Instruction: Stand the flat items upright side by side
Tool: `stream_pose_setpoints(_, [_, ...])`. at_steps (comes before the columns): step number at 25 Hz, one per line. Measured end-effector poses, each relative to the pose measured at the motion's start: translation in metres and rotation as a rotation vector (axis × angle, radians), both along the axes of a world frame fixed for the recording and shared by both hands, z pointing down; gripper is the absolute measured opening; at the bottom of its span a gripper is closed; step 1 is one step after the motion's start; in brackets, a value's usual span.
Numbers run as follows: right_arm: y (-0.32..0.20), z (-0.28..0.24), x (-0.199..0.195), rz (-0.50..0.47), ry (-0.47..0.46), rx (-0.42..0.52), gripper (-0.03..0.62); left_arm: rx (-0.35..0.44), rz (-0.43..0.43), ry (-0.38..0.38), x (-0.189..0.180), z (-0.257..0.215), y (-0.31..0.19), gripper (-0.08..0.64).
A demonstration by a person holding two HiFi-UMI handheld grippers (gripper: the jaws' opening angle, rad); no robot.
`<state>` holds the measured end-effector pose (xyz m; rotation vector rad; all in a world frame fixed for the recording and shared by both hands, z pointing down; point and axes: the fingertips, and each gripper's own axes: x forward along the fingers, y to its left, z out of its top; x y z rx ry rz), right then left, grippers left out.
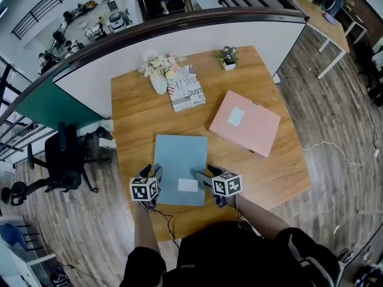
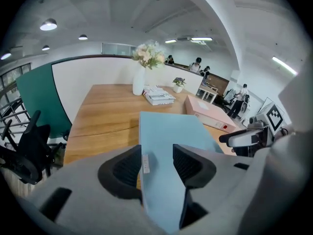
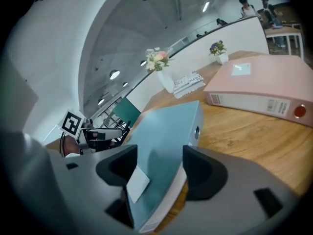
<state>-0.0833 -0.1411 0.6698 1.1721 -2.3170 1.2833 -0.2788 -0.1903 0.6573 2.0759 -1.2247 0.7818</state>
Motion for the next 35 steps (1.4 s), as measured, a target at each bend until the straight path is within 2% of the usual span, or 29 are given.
stream_pose_setpoints(2, [-0.005, 0.007, -0.005, 0.025, 0.008, -0.034, 0.302, -0.043, 0.032, 0.008, -0.005, 0.010, -0.009, 0.226])
stream_pose_setpoints(4, [-0.011, 0.011, -0.007, 0.052, 0.028, -0.053, 0.310, -0.089, 0.056, 0.034, -0.009, 0.021, -0.017, 0.277])
stream_pose_setpoints(11, [-0.023, 0.035, -0.005, 0.114, 0.084, -0.149, 0.341, -0.243, 0.107, 0.183, 0.003, 0.054, -0.028, 0.337])
stream_pose_setpoints(18, [-0.019, 0.052, -0.010, 0.072, 0.114, -0.220, 0.351, -0.274, 0.127, 0.290, 0.018, 0.059, -0.030, 0.360])
stream_pose_setpoints(22, [-0.020, 0.054, -0.009, 0.059, 0.121, -0.241, 0.351, -0.273, 0.139, 0.261, 0.022, 0.062, -0.029, 0.374])
stream_pose_setpoints(29, [-0.027, 0.054, -0.009, -0.002, 0.169, -0.203, 0.342, -0.228, 0.036, 0.196, 0.021, 0.061, -0.021, 0.368])
stream_pose_setpoints(35, [-0.028, 0.051, -0.018, -0.172, 0.192, -0.147, 0.341, -0.200, -0.125, 0.194, 0.007, 0.058, 0.008, 0.368])
